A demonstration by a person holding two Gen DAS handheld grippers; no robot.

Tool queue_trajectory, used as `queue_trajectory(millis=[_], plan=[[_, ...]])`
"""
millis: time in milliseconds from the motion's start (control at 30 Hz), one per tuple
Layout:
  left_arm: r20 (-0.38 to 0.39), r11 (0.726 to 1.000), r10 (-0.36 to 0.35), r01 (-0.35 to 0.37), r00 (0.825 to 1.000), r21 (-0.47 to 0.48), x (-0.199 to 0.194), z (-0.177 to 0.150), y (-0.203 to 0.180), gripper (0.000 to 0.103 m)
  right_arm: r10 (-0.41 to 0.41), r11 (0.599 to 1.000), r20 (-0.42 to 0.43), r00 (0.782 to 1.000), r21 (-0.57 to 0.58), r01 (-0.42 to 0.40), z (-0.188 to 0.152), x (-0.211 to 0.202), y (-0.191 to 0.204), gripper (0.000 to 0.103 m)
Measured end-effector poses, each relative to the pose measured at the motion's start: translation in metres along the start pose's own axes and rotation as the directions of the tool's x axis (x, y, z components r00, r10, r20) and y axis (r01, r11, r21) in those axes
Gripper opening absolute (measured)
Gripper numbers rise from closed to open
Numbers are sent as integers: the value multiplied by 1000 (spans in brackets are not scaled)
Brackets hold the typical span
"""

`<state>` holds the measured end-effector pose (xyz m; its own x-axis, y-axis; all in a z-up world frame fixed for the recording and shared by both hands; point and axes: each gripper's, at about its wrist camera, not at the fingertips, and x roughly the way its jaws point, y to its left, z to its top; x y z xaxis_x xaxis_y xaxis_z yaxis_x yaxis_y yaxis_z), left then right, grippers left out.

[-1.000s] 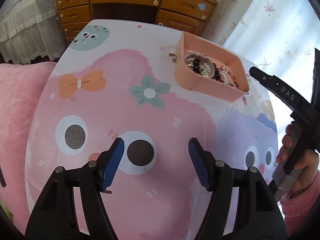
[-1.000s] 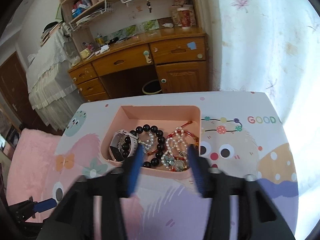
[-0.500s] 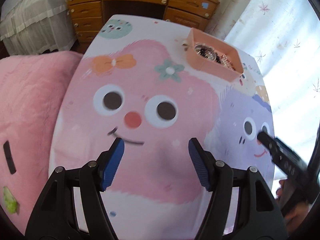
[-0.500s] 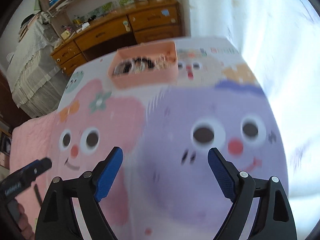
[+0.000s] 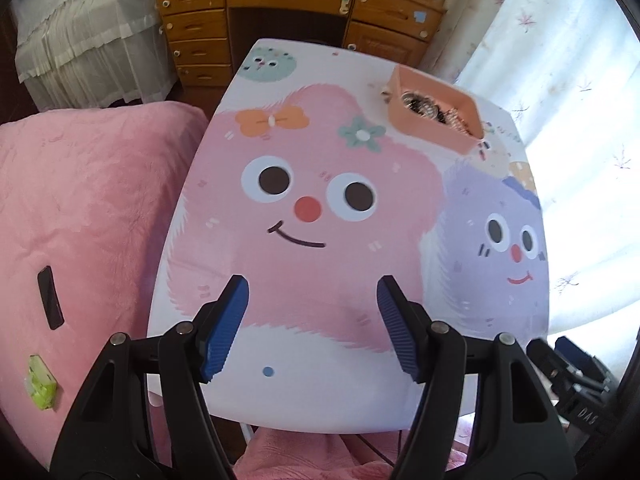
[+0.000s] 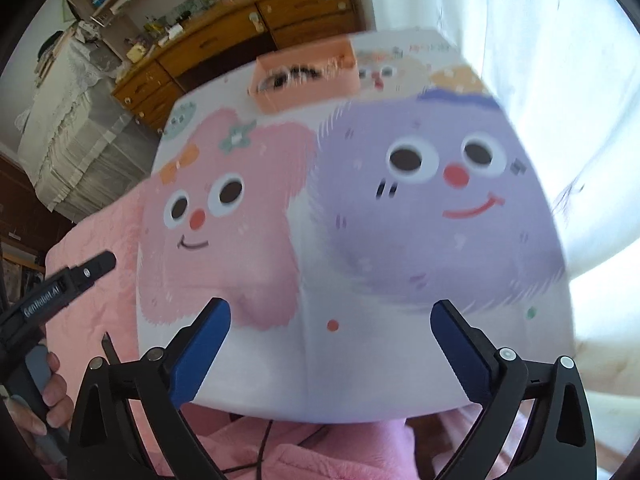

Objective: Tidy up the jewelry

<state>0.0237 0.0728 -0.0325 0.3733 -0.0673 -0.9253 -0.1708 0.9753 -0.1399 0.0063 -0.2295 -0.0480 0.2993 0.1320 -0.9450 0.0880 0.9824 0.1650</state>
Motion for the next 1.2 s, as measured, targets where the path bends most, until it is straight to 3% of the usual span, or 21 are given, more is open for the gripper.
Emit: queue_trajectory(millis=[133, 267, 433, 533, 700, 867, 1200], plan=[[67, 997, 3, -9, 998, 83, -26, 0, -33, 64, 25, 999, 92, 995, -51, -21, 4, -44, 2, 103], [67, 995, -13, 7, 998, 99, -44, -4, -58, 64, 44, 996, 79, 996, -78, -38, 0, -66, 4, 103], [97, 989, 26, -40, 995, 142, -56, -21, -76, 70, 20, 1000, 98, 995, -26, -18, -1, -85, -3, 103], [146, 987, 47, -69, 988, 148, -66, -26, -78, 80, 27, 999, 100, 995, -35, -23, -1, -81, -7, 103], [206, 980, 57, -94, 977, 175, -82, -33, -81, 84, 37, 997, 136, 990, -76, -27, -4, -86, 2, 103], [220, 980, 56, -96, 974, 176, -87, -36, -79, 103, 43, 994, 157, 987, -102, -27, -2, -88, 12, 103], [192, 982, 64, -96, 979, 162, -82, -39, -77, 103, 41, 990, 161, 986, -143, -17, 2, -84, 20, 103]])
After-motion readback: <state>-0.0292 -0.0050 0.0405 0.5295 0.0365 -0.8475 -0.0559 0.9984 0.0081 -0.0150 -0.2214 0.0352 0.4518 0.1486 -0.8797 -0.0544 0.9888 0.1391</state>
